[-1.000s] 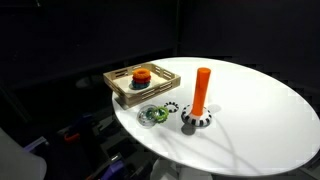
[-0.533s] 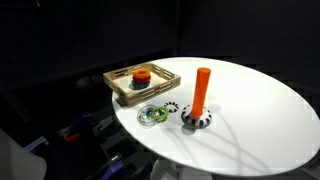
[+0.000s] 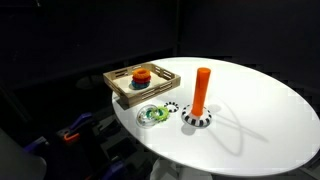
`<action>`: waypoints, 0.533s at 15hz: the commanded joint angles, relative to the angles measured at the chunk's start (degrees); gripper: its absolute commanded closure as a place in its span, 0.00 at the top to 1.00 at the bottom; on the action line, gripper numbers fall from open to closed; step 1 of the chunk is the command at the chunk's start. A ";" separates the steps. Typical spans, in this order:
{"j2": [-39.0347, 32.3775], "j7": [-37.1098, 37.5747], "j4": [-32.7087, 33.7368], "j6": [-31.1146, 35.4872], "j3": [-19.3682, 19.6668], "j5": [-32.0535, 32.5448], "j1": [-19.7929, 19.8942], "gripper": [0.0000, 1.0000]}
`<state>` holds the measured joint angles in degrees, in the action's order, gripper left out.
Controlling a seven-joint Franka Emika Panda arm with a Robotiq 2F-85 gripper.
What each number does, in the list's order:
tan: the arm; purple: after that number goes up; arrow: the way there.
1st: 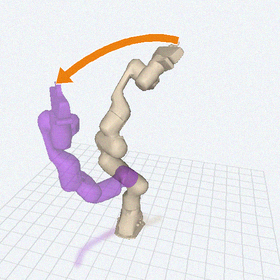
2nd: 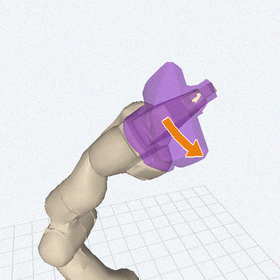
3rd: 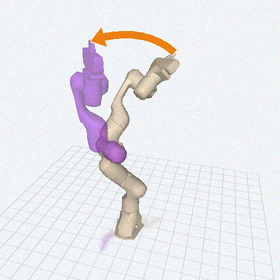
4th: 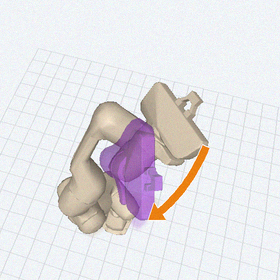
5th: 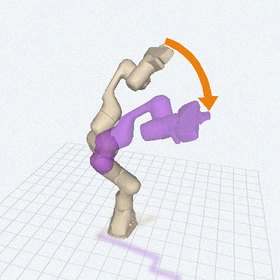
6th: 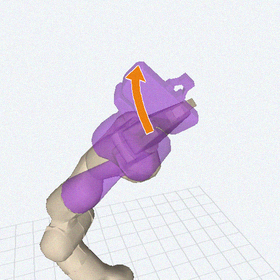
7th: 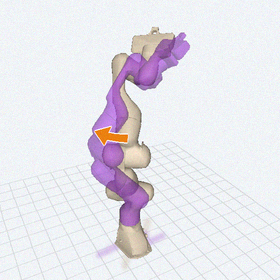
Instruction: Put the orange ring on the table.
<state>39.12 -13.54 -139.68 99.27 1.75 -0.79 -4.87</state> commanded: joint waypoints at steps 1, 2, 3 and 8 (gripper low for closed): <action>-5.45 0.89 3.39 3.26 -0.53 -2.81 -1.16 1.00; -6.37 1.75 3.39 5.32 -1.35 -2.75 -1.13 1.00; -7.12 2.34 3.43 7.16 -1.93 -2.60 -1.11 1.00; -8.32 4.14 1.91 11.97 -3.62 -1.75 -1.19 1.00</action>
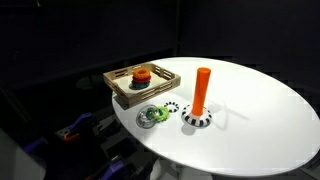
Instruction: Put the orange ring on the table.
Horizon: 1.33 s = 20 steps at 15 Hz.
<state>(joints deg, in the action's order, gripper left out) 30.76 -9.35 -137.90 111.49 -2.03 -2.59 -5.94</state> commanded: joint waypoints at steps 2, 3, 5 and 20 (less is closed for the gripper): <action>-0.62 0.32 0.07 0.03 -0.23 0.09 -0.21 1.00; -0.63 0.32 0.06 0.03 -0.23 0.09 -0.21 1.00; -0.55 0.30 0.06 0.03 -0.13 0.08 -0.18 1.00; -13.93 3.84 2.90 18.49 -1.85 -3.19 -1.56 1.00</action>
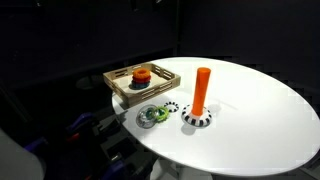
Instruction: Put the orange ring on the table.
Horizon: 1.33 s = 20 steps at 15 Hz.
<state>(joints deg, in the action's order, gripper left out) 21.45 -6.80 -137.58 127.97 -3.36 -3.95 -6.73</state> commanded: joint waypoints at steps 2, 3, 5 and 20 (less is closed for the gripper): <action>-7.73 1.39 3.12 3.51 -1.16 -2.28 -1.33 1.00; -9.09 1.56 3.39 4.24 -1.55 -2.06 -1.50 1.00; -11.94 1.98 4.05 4.94 -2.43 -1.72 -1.88 1.00; -18.93 4.09 3.67 7.12 -4.93 2.73 -2.02 1.00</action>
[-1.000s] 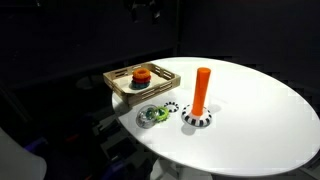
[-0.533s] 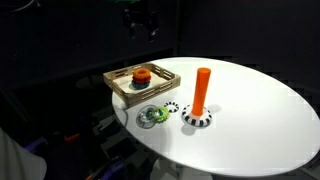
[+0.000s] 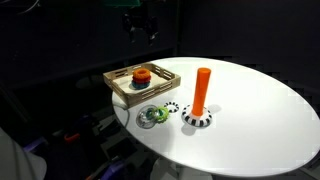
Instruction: Put the orange ring on the table.
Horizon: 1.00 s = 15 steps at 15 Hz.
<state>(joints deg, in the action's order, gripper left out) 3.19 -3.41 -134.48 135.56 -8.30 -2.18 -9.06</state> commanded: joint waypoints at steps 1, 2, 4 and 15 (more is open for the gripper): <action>-1.17 1.25 0.76 -0.40 -0.06 1.69 0.33 1.00; -1.65 1.09 0.94 -0.33 -0.09 1.77 0.28 1.00; -2.74 1.98 1.31 -0.24 -0.22 3.42 0.25 1.00; -13.05 2.58 3.55 6.65 -0.97 5.62 -1.34 1.00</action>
<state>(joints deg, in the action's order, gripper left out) -6.58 -2.21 -133.13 140.48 -8.95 2.05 -10.01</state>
